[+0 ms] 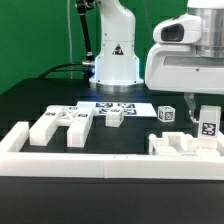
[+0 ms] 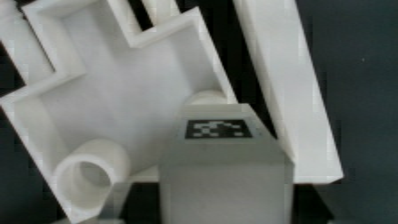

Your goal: Assemble chair

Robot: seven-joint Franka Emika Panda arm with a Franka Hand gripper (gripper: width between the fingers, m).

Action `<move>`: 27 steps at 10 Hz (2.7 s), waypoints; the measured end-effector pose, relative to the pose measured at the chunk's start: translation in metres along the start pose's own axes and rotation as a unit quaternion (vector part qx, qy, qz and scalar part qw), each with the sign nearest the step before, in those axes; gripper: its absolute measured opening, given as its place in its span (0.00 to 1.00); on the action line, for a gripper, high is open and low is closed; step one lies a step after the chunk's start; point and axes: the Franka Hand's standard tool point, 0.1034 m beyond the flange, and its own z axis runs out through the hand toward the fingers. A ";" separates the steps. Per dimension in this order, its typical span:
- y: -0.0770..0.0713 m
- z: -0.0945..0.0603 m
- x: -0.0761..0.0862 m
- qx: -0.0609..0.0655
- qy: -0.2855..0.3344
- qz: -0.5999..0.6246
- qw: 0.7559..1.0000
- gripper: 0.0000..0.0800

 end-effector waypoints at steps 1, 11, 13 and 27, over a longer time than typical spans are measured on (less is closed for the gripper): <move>-0.002 0.000 0.001 0.002 0.004 0.051 0.999 0.36; -0.016 0.001 -0.003 0.015 0.009 0.350 0.937 0.39; -0.018 0.001 -0.004 0.014 0.010 0.294 0.956 0.61; -0.029 0.004 -0.007 0.008 0.039 -0.268 0.963 0.81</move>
Offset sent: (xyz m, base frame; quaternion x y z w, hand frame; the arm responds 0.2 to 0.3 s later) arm -0.0069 0.0037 -0.0065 -0.0189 0.0063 0.1622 0.9866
